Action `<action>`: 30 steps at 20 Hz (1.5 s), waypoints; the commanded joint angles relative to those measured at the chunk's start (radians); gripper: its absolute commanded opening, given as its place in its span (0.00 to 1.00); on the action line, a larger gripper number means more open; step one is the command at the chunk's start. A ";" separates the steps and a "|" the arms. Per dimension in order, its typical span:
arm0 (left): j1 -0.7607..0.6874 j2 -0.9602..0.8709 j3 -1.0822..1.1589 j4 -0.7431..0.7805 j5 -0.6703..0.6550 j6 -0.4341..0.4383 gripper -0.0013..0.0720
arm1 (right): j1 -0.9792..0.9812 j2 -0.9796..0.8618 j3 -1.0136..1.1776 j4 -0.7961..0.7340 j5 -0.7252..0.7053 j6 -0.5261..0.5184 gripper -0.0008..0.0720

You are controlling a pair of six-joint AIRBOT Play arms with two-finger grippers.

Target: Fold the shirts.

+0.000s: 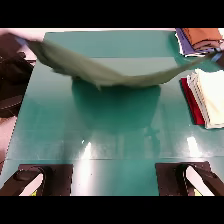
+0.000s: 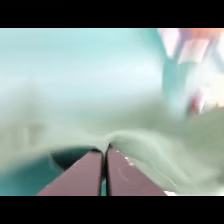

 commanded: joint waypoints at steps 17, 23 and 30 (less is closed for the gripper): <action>0.000 -0.475 0.079 0.213 -0.166 -0.075 0.05 | 0.120 -0.468 0.373 -0.243 0.334 0.162 0.03; 0.000 -0.825 0.055 0.136 -0.038 -0.071 0.05 | 0.171 -0.814 0.336 -0.314 0.264 0.163 0.03; 0.097 -0.899 0.131 0.076 -0.080 -0.003 0.05 | 0.172 -0.925 0.575 -0.336 0.266 0.160 0.03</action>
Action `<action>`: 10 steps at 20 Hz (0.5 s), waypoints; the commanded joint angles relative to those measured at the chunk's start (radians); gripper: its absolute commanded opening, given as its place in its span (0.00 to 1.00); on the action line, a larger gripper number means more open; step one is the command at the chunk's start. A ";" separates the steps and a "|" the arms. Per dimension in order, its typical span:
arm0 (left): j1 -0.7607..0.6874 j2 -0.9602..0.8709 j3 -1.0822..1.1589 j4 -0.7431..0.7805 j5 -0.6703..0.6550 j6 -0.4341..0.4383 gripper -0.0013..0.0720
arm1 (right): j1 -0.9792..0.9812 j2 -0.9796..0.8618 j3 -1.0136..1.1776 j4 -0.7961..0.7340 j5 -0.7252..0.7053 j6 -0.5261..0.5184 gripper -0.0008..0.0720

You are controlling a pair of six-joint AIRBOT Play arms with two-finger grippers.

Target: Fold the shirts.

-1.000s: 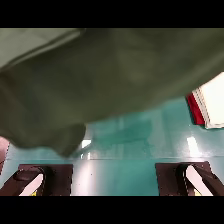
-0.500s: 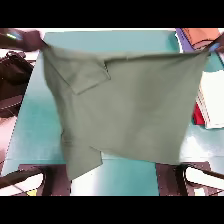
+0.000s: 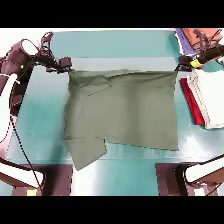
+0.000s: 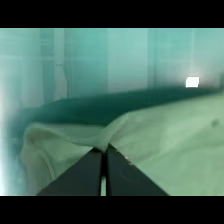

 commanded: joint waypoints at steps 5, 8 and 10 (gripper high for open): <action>0.051 -0.026 -0.024 -0.054 -0.250 0.163 0.05 | -0.002 0.110 -0.198 -0.030 -0.011 -0.039 0.03; 0.041 -0.026 -0.103 -0.060 -0.249 0.162 0.05 | 0.007 0.159 -0.364 -0.028 -0.056 -0.040 0.03; 0.042 -0.026 -0.146 -0.059 -0.250 0.152 0.06 | 0.011 0.181 -0.449 -0.025 -0.069 -0.034 0.03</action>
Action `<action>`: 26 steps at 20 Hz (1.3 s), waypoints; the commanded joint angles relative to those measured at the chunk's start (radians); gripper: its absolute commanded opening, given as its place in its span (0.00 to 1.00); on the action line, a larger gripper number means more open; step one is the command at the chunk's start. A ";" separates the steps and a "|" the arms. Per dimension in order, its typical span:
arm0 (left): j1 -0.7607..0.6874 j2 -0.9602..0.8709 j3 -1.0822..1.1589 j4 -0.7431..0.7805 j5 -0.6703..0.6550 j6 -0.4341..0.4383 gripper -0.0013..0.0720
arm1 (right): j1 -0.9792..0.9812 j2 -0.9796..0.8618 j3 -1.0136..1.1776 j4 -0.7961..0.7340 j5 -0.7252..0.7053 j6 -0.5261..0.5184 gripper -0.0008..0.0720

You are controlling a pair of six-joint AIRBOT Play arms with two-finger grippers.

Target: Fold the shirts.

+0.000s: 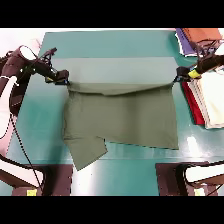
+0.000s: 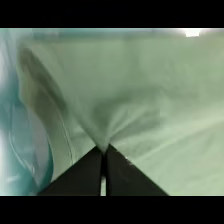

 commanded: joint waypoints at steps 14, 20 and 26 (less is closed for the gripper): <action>0.003 0.589 -0.802 0.158 -0.007 -0.104 0.77 | -0.006 0.371 -0.222 0.008 0.024 0.023 0.38; 0.003 0.836 -1.132 0.018 0.064 -0.157 0.77 | 0.042 0.386 -0.222 0.008 -0.008 0.023 0.38; 0.003 0.836 -1.219 -0.204 0.158 -0.079 0.77 | 0.039 0.383 -0.222 0.009 0.006 0.023 0.38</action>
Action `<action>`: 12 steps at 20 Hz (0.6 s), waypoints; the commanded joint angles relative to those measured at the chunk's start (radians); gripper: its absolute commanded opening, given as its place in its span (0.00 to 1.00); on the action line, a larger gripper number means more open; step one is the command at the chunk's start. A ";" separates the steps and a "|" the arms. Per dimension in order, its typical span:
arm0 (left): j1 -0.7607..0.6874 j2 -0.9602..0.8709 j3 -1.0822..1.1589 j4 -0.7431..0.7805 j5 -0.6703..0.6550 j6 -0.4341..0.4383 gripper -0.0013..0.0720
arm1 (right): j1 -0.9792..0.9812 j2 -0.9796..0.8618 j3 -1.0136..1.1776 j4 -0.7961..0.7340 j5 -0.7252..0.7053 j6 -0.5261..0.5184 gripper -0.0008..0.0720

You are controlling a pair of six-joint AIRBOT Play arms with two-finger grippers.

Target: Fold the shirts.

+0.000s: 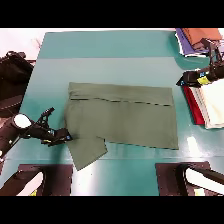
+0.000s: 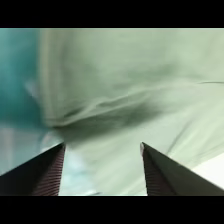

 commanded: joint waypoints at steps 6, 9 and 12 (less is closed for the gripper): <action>0.000 0.014 -0.019 -0.121 0.038 0.063 0.05 | -0.099 0.025 -0.071 -0.011 0.127 -0.018 0.38; 0.000 0.014 0.023 -0.100 0.000 0.084 0.05 | -0.224 0.105 -0.309 -0.011 0.131 -0.035 0.38; 0.000 0.014 0.060 -0.081 -0.005 0.089 0.05 | -0.388 0.163 -0.597 -0.011 0.135 -0.057 0.69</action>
